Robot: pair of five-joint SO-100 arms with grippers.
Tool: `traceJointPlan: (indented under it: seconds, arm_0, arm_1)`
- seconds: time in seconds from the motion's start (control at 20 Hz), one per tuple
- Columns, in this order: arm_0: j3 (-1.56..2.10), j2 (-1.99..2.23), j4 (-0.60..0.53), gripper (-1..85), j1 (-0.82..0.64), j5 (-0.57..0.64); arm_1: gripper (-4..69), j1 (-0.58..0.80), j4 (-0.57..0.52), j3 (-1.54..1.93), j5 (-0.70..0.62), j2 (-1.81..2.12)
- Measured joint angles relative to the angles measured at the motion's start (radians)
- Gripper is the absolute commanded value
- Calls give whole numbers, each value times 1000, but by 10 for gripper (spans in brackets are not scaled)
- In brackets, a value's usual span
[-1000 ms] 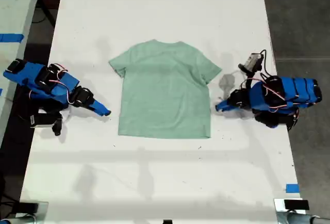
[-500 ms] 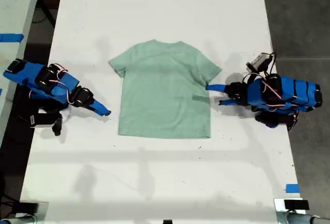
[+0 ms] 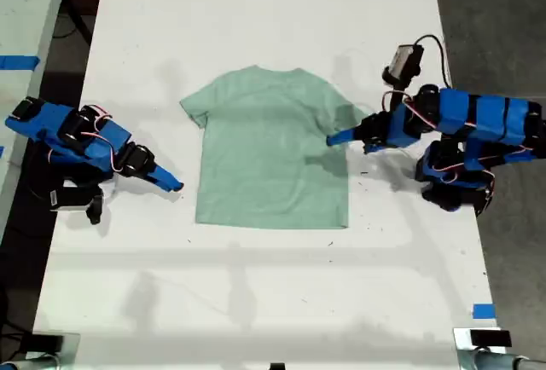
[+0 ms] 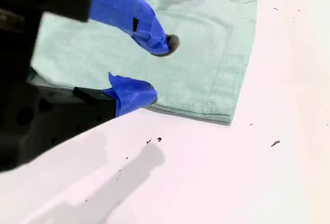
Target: Fold t shirt
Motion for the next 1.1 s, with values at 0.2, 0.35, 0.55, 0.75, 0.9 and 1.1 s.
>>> traceJointPlan:
  seconds: [0.2, 0.35, 0.55, 0.75, 0.9, 1.1]
  arm_0:
    - [0, 0, 0, 115, 0, 0]
    - [0, 0, 0, 115, 0, 0]
    - [0, 0, 0, 115, 0, 0]
    - [0, 0, 0, 115, 0, 0]
    - [0, 0, 0, 115, 0, 0]
    - [0, 0, 0, 115, 0, 0]
  arm_1:
    - [82, 311, 55, -114, -229, -140]
    - [203, 485, 48, -114, -291, -213]
    - [384, 621, -15, -115, -347, -394]
    - [402, 614, -127, -115, -353, -522]
    - [346, 617, -207, -115, -354, -528]
    - [297, 617, -356, -74, -344, -551]
